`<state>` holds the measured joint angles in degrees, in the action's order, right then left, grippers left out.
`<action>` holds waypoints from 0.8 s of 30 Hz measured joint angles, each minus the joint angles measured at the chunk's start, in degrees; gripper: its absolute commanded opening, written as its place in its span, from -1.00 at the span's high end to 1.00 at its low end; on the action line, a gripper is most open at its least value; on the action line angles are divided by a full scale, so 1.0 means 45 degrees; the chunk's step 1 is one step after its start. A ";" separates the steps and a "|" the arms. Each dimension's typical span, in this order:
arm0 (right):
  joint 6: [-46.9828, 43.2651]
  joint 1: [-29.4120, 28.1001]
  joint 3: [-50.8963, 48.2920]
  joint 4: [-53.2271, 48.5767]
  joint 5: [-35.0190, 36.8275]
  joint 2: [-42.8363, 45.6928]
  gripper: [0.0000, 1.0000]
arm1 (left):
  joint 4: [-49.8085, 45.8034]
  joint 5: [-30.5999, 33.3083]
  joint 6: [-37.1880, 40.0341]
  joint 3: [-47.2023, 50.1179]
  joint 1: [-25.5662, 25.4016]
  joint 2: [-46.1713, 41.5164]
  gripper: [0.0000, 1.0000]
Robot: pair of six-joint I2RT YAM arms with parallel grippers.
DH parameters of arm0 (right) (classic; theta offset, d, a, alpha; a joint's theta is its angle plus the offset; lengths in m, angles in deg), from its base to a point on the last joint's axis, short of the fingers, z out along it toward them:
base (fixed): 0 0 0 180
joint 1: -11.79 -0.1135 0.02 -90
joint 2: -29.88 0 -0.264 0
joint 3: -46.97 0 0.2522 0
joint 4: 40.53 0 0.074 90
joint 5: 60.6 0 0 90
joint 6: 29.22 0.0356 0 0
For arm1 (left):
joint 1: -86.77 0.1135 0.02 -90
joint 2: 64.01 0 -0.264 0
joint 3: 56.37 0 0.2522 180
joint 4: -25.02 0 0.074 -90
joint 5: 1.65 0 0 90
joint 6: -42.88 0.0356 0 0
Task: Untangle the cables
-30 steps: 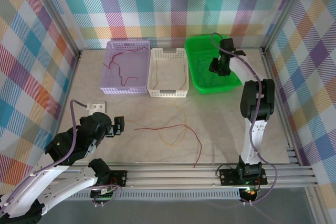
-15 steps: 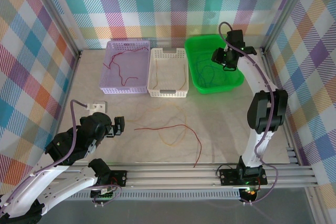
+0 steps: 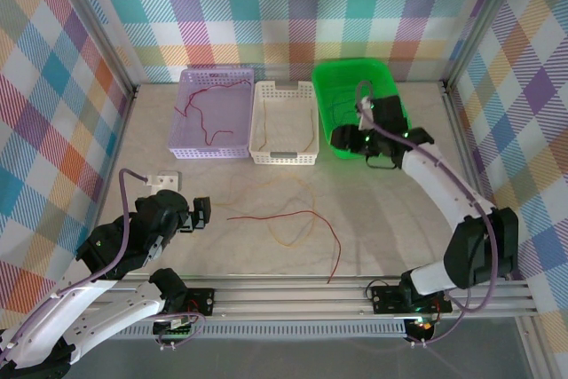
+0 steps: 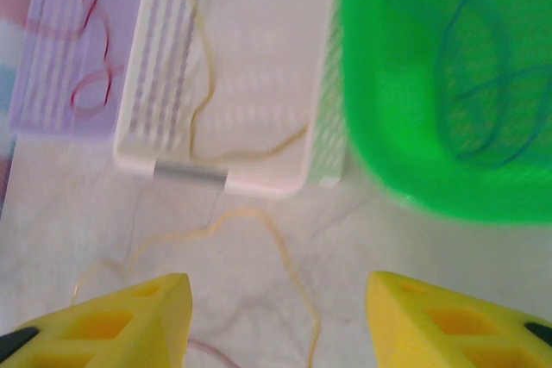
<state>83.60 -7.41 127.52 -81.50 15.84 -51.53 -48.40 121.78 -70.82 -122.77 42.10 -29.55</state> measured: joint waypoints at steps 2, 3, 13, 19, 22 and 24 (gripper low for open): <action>-0.0209 -0.0656 -0.0952 0.0146 -0.0170 0.0335 -0.13 | 0.0000 0.0000 0.0005 0.0000 0.0000 0.0000 -1.00; -0.0325 -0.1010 -0.1326 0.0155 -0.0214 0.0418 -0.13 | 0.0000 0.0000 0.0010 0.0000 0.0000 0.0000 -1.00; -0.1375 -0.3691 -0.3502 0.0641 -0.0199 0.0559 -0.16 | 0.0000 0.0005 0.0049 0.0000 0.0000 -0.0005 -1.00; -0.1569 -0.4240 -0.4158 0.0874 0.0510 0.0000 -0.16 | 0.0005 0.0005 0.0049 0.0000 0.0000 0.0063 -1.00; -0.1583 -0.4386 -0.4201 0.0928 0.1146 -0.0374 -0.15 | 0.0005 0.0005 0.0049 0.0000 0.0000 0.0155 -1.00; -0.1564 -0.4420 -0.4201 0.0996 0.1608 -0.0554 -0.14 | 0.0005 0.0005 0.0049 0.0000 0.0000 0.0175 -1.00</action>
<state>76.57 -27.30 108.61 -77.02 23.08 -54.02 -48.37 121.80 -70.60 -122.77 42.10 -28.77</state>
